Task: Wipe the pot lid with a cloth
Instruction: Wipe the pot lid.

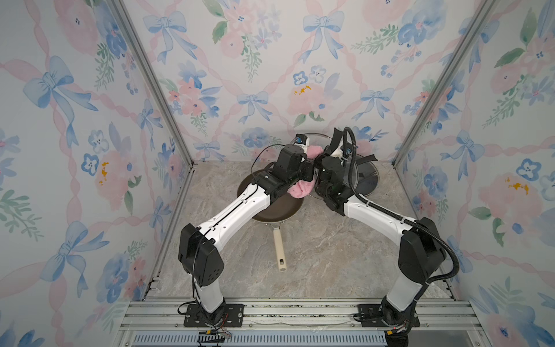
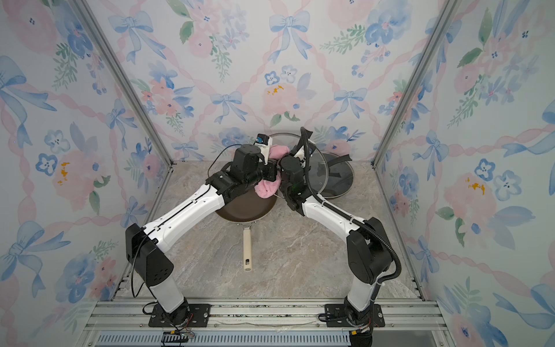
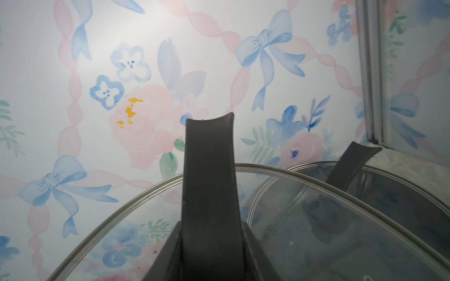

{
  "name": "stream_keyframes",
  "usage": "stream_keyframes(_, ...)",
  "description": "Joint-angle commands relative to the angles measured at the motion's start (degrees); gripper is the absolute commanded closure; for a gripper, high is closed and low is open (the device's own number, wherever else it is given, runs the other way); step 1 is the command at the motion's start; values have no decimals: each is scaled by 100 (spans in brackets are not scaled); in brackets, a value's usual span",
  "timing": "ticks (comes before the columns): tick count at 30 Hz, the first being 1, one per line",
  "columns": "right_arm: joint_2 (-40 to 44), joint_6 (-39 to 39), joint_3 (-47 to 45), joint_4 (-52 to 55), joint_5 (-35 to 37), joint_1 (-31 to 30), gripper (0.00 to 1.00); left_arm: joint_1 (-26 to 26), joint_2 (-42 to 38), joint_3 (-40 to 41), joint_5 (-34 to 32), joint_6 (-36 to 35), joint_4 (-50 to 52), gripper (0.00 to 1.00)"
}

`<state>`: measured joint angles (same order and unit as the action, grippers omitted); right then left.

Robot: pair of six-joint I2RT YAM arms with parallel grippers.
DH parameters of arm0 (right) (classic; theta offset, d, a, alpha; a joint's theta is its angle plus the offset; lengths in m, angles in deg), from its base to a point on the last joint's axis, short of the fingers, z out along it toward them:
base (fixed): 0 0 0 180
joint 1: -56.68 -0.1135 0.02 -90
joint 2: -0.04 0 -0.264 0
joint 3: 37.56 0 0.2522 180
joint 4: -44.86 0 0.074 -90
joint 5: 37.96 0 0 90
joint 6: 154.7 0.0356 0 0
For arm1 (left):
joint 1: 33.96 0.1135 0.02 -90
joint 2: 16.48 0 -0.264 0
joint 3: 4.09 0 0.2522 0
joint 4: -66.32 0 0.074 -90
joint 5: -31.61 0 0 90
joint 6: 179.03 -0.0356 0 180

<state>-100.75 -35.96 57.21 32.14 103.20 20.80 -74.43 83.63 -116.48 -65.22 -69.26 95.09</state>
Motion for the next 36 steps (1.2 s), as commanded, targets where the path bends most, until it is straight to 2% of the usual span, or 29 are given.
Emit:
stream_keyframes(1,455,1740,697,-503,643,180,100,-108,-154,630,-38,332,539,100)
stream_keyframes(4,508,1921,697,-373,641,364,100,-124,-406,1132,138,293,547,100)
stream_keyframes(8,553,1949,573,-385,613,652,100,-236,-793,1629,937,-198,587,100)
stream_keyframes(11,513,1422,414,-800,438,815,100,-339,-944,1541,1441,-553,860,100)
stream_keyframes(14,465,864,90,-1679,-249,919,100,-339,-1004,1146,1756,-800,995,100)
stream_keyframes(18,481,-226,-323,-2673,-1678,875,100,-201,-758,312,1337,-1202,974,100)
stream_keyframes(21,567,-1144,-600,-3293,-2378,696,100,30,-349,-505,1146,-1247,987,100)
stream_keyframes(24,813,-2115,-909,-3728,-3374,559,100,189,-65,-1120,800,-1243,984,100)
stream_keyframes(27,1089,-2405,-1143,-3705,-4234,490,100,403,132,-1325,324,-1297,995,100)
stream_keyframes(31,1493,-2583,-1400,-3390,-4874,479,100,719,201,-1171,66,-1054,981,100)
stream_keyframes(34,1693,-2745,-1433,-3033,-5086,481,100,609,178,-1048,460,-1193,986,100)
stream_keyframes(36,1592,-2702,-1328,-3065,-5100,486,100,294,227,-949,567,-1300,991,100)
